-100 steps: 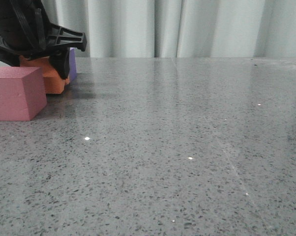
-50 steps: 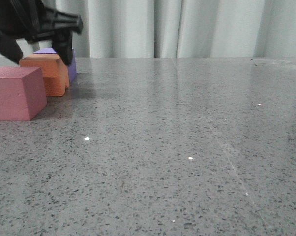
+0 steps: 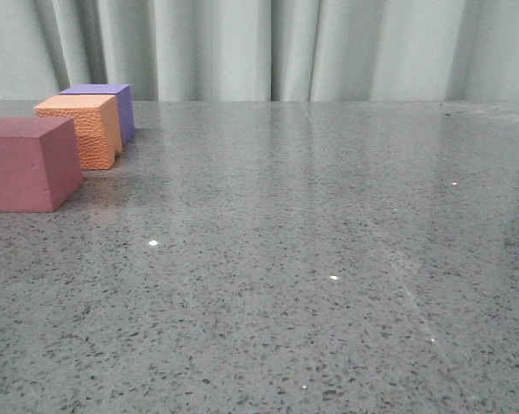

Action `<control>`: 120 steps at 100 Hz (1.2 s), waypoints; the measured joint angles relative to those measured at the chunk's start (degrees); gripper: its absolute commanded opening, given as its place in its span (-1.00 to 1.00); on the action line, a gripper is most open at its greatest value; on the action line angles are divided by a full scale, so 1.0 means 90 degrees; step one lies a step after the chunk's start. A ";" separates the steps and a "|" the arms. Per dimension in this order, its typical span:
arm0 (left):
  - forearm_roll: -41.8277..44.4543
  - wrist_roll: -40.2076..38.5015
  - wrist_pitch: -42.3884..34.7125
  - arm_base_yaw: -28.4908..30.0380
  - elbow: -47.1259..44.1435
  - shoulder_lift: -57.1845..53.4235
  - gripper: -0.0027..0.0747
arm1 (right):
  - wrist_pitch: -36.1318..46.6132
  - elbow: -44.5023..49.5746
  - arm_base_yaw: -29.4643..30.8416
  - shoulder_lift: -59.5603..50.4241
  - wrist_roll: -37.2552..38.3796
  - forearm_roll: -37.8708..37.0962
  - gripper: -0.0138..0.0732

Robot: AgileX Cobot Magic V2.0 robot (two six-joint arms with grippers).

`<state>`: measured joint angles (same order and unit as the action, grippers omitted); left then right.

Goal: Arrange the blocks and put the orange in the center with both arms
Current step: 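Open the left gripper and raise it away from the cubes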

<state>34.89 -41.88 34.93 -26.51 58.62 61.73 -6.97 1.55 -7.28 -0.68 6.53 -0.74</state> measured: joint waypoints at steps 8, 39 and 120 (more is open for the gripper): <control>0.0134 0.0010 -0.0170 0.0000 -0.0617 -0.0765 0.51 | 0.0000 0.0000 0.0000 0.0000 0.0000 0.0000 -0.84; 0.0459 0.0010 -0.0245 0.0000 -0.2679 -0.3322 -0.48 | 0.0000 0.0000 0.0000 0.0000 0.0000 0.0000 -0.84; 0.0562 0.0010 -0.0245 0.0000 -0.3565 -0.4522 -0.98 | 0.0000 0.0000 0.0000 0.0000 0.0000 0.0000 -0.84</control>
<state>39.94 -41.79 32.73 -26.51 26.53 21.04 -6.97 1.55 -7.28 -0.68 6.53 -0.74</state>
